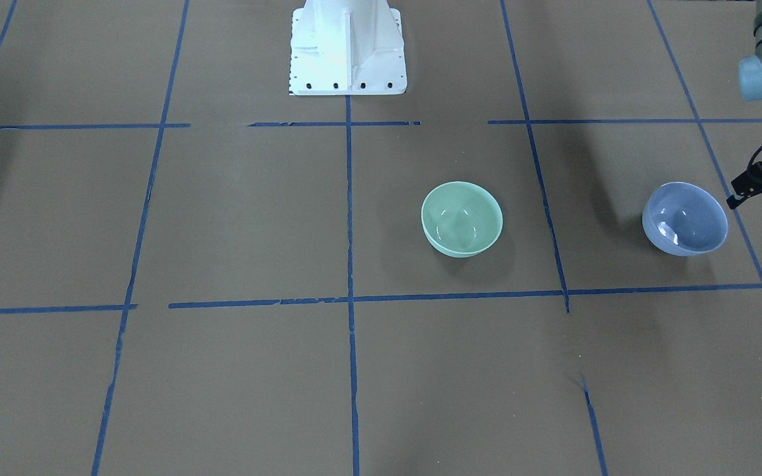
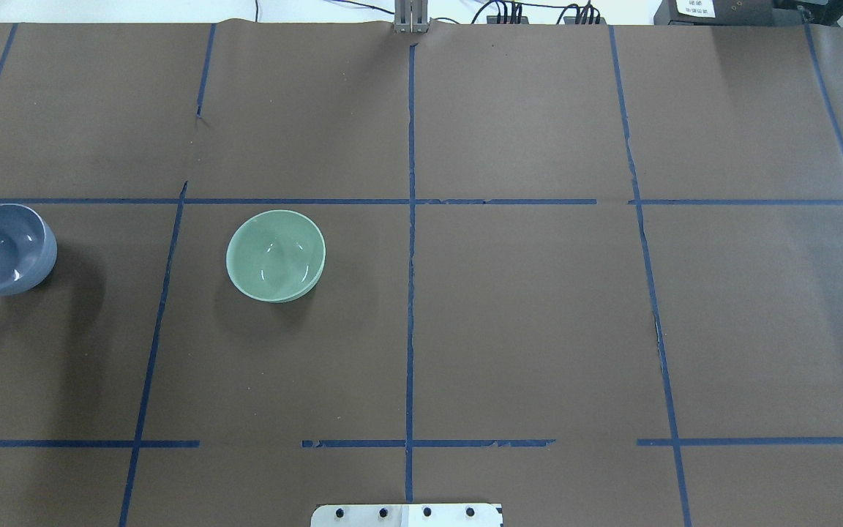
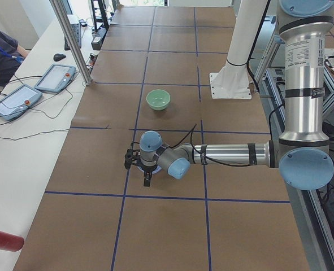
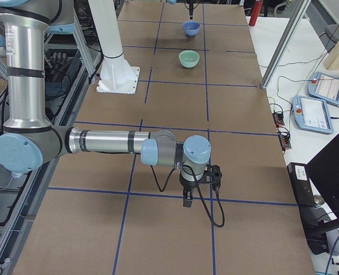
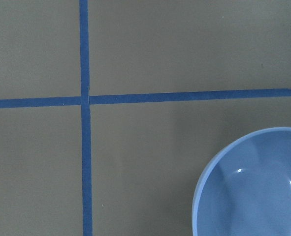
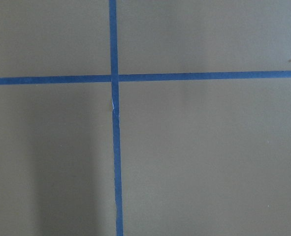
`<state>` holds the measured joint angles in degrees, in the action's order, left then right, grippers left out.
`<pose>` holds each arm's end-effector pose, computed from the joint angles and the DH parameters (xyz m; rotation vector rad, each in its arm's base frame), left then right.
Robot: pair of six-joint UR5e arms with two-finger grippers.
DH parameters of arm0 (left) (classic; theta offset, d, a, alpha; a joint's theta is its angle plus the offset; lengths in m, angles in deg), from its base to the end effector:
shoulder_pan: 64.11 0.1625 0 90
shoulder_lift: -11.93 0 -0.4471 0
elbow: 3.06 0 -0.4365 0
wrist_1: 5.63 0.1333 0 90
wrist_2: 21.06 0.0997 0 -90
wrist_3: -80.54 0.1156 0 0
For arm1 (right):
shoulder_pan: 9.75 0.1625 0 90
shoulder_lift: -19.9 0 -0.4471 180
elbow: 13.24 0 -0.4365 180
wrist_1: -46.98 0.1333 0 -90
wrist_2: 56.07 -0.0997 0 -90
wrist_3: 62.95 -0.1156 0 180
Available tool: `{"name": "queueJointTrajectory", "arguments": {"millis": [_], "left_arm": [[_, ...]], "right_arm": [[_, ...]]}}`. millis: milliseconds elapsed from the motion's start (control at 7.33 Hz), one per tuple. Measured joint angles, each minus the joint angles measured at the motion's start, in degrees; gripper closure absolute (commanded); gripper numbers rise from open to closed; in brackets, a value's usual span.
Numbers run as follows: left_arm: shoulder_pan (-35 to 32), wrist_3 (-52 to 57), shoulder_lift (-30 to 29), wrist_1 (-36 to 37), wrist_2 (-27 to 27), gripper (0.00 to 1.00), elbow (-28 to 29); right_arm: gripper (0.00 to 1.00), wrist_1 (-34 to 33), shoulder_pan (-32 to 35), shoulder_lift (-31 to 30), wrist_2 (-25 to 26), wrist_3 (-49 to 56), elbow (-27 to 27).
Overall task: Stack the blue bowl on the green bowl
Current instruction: 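Lower the left gripper onto the rim of the pale blue bowl and grasp it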
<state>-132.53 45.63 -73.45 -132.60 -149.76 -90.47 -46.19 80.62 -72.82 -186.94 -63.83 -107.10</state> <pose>0.1376 -0.5138 0.6918 0.1274 0.8166 -0.0439 0.0610 -0.5114 0.6913 -0.0371 -0.7131 0.0335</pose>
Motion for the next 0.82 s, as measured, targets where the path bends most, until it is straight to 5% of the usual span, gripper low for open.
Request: {"name": "queueJointTrajectory", "arguments": {"millis": [136, 818], "left_arm": [[1.11, -2.19, -0.25, -0.3, 0.23, 0.99, 0.11], [1.88, -4.01, -0.47, 0.3, -0.23, 1.0, -1.42]], "right_arm": [[0.0, 0.0, 0.01, 0.0, 0.0, 0.0, 0.0], [0.0, 0.0, -0.01, -0.01, 0.0, -0.06, 0.0]]}}
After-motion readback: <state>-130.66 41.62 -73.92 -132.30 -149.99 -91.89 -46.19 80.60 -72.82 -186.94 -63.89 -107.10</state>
